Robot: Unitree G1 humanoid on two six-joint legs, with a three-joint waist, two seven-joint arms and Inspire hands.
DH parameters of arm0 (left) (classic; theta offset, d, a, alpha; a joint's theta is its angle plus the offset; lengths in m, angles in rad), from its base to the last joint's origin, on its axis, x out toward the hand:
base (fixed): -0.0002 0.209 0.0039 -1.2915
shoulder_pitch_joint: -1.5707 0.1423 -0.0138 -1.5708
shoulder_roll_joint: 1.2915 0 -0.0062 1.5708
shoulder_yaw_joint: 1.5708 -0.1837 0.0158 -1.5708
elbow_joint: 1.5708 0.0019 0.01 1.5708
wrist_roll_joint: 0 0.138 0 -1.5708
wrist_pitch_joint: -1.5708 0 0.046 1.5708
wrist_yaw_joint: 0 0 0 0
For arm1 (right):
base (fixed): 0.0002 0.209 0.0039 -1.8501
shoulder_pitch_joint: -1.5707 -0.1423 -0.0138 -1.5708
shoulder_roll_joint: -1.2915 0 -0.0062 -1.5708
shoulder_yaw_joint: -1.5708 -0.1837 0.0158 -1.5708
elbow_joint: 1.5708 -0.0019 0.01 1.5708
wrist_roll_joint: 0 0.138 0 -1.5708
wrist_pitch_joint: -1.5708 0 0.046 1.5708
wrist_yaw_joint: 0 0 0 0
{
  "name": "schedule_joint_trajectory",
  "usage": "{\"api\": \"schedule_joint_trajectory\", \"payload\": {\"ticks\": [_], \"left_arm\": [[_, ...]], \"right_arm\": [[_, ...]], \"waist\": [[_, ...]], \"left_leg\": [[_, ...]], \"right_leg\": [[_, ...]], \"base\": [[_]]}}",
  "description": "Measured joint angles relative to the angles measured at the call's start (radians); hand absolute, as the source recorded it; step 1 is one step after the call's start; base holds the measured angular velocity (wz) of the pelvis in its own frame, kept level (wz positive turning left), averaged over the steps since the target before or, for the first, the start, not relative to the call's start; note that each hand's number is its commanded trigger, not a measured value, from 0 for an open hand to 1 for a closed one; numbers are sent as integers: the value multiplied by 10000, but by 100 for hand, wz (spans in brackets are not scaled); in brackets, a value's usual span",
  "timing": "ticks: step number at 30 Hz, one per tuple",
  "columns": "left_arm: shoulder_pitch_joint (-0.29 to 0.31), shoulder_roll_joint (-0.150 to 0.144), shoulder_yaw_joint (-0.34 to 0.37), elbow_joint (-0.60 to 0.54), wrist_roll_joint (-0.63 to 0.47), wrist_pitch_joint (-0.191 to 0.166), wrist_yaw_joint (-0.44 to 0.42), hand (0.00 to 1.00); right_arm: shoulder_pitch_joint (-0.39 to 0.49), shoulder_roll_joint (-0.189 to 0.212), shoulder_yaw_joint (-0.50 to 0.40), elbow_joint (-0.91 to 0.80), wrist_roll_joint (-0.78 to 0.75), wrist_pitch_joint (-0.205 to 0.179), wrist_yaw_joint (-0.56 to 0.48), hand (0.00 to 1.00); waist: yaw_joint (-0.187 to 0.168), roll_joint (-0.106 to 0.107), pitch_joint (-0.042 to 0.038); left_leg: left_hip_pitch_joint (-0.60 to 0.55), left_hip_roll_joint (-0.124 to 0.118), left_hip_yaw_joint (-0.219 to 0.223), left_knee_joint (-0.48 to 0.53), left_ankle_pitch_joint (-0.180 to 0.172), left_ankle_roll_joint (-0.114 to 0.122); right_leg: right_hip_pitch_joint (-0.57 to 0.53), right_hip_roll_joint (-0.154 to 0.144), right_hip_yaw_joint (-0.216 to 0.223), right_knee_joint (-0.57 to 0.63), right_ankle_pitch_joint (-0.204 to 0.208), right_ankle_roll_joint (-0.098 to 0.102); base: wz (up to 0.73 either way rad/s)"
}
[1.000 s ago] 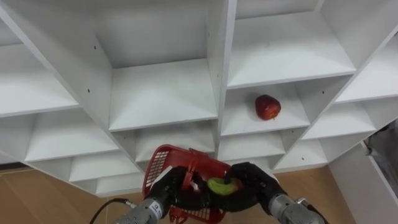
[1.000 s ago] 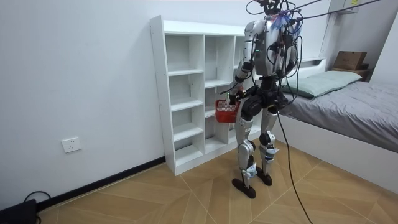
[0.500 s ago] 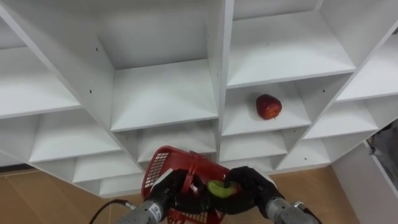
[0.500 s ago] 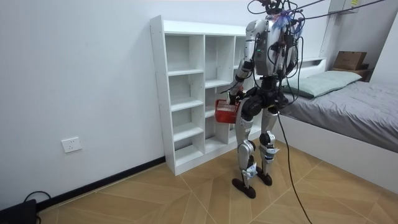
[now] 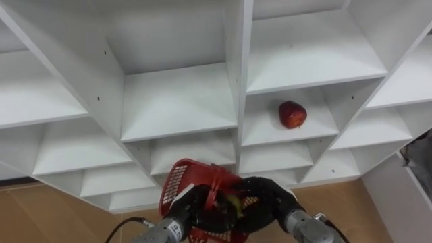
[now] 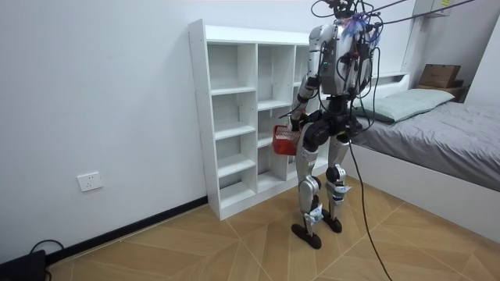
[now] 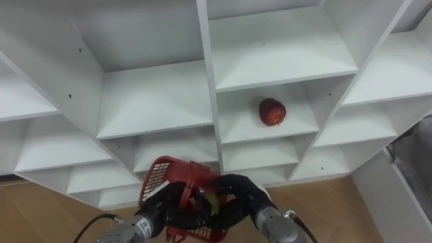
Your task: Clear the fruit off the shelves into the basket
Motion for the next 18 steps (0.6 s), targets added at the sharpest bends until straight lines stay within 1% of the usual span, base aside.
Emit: {"api": "schedule_joint_trajectory", "payload": {"ticks": [3,7,18], "left_arm": [[-34,-19,-2,1,-7,64,-45,100],[-75,39,-67,-1,-43,94,-78,100],[-92,74,-107,-3,-175,96,-87,100]], "right_arm": [[-6,41,8,101,9,14,-2,0],[-31,49,60,131,35,19,0,0],[-81,50,70,129,43,20,25,0]], "waist": [[13,0,1],[10,0,1],[10,-6,-2]], "left_leg": [[-45,0,0,0,0,0],[-81,-1,1,2,0,0],[-83,-2,21,2,0,0]], "right_leg": [[-32,1,1,0,0,0],[-76,1,4,10,0,0],[-90,0,8,22,0,0]], "base": [[0],[0],[0]]}}
